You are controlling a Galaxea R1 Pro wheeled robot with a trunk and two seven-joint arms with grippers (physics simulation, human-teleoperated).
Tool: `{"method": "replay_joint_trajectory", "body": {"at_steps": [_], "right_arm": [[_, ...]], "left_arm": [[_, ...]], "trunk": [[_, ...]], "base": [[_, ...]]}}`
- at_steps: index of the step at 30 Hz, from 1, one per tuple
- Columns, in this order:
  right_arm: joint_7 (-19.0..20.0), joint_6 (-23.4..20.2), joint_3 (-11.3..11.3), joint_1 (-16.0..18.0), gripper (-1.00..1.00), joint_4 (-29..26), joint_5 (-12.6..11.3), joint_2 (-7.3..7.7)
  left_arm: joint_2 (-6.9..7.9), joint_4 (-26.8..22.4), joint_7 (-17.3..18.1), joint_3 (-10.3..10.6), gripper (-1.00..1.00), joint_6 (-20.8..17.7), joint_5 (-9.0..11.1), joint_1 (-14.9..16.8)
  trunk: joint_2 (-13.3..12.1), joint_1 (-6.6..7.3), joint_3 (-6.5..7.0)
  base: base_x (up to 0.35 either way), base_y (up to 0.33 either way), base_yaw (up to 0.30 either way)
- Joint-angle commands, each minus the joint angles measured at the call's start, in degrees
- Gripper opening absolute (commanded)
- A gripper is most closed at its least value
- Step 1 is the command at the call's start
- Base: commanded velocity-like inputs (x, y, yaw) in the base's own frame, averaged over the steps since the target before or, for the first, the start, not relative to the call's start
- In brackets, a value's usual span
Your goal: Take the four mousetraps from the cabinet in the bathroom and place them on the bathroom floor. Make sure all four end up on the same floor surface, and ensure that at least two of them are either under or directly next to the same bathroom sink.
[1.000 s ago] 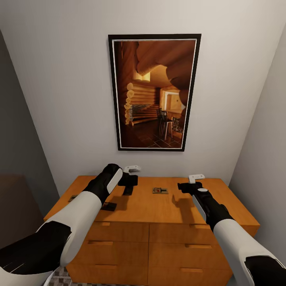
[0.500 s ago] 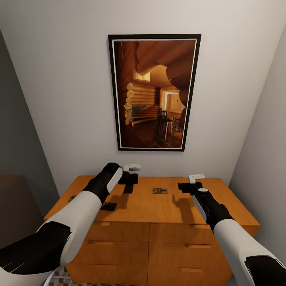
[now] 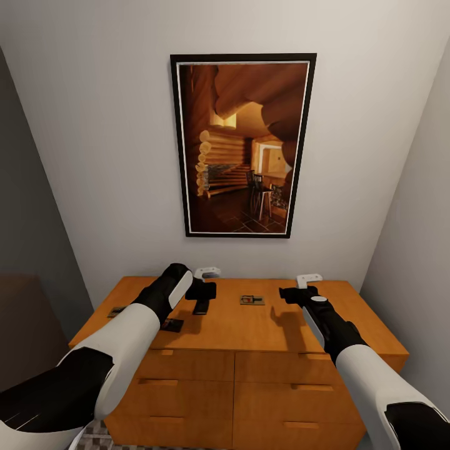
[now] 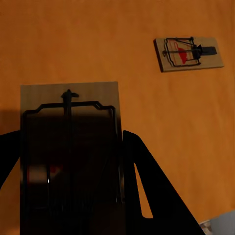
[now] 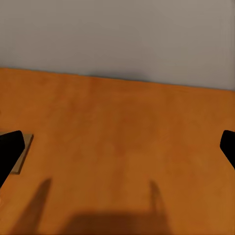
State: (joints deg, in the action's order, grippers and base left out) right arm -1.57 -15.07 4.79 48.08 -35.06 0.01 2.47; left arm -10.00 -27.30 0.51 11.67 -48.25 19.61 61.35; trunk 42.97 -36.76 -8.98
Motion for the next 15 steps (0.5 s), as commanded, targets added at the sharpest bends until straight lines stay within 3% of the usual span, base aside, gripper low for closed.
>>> {"method": "replay_joint_trajectory", "body": {"at_steps": [1,10,15], "right_arm": [[0.0,0.0,0.0,0.0,1.0,0.0,0.0,0.0],[0.2,-0.3,1.0,0.0,1.0,-0.2,2.5,0.15],[1.2,-0.5,1.1,0.0,1.0,-0.3,5.5,0.13]], "left_arm": [[0.0,0.0,0.0,0.0,-1.0,0.1,-0.2,0.0],[0.0,-0.1,0.0,0.0,-1.0,0.7,-0.2,0.0],[0.0,-0.1,-0.1,0.0,-1.0,0.8,-0.2,0.0]], "trunk": [[0.0,0.0,0.0],[0.0,0.0,0.0],[0.0,0.0,0.0]], "base": [[0.0,0.0,0.0],[0.0,0.0,0.0],[0.0,0.0,0.0]]}}
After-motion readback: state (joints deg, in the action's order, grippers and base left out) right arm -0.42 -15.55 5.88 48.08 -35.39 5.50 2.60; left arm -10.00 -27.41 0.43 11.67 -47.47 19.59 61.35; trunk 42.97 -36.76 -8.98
